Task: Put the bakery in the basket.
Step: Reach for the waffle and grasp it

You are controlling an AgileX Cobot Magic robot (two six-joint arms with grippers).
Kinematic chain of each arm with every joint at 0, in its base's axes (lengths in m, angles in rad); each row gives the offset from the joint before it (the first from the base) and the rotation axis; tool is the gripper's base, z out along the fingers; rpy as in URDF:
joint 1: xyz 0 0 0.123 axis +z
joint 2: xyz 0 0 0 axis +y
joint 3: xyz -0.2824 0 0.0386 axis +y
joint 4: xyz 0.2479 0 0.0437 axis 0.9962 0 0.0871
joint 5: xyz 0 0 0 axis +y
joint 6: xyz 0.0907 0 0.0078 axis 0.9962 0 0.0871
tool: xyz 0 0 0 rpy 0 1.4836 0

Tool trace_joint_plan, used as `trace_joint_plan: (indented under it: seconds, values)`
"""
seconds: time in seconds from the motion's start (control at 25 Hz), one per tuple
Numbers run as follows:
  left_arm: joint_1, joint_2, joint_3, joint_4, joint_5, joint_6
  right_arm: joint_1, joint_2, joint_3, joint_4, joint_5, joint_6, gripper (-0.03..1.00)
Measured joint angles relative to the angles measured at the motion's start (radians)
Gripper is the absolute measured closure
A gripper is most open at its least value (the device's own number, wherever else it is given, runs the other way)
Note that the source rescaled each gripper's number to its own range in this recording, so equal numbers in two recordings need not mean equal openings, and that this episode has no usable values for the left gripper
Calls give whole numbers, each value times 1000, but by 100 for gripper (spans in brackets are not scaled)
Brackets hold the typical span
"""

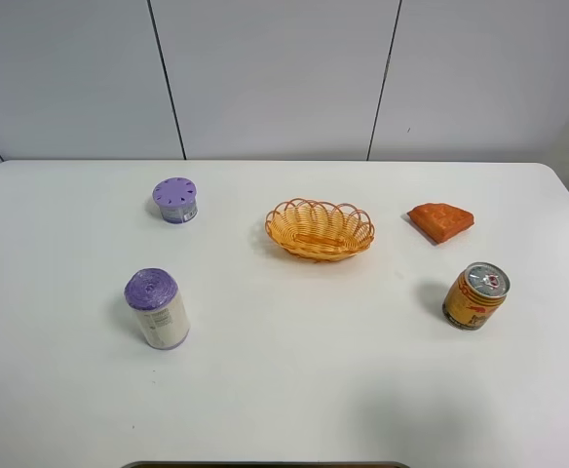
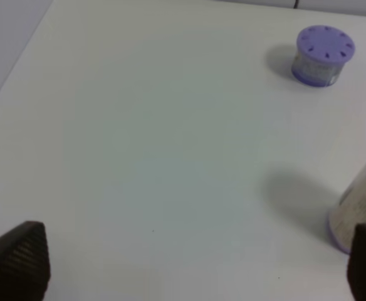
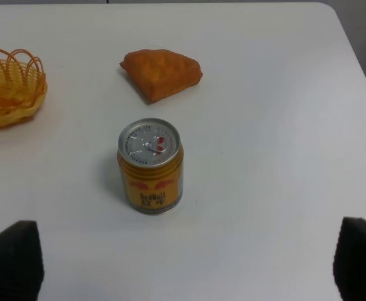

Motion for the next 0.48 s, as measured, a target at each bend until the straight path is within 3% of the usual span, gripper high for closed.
trace_joint_plan:
  seconds: [0.48]
  values:
    - [0, 0, 0, 0, 0, 0, 0, 0, 0, 0, -1, 0, 12]
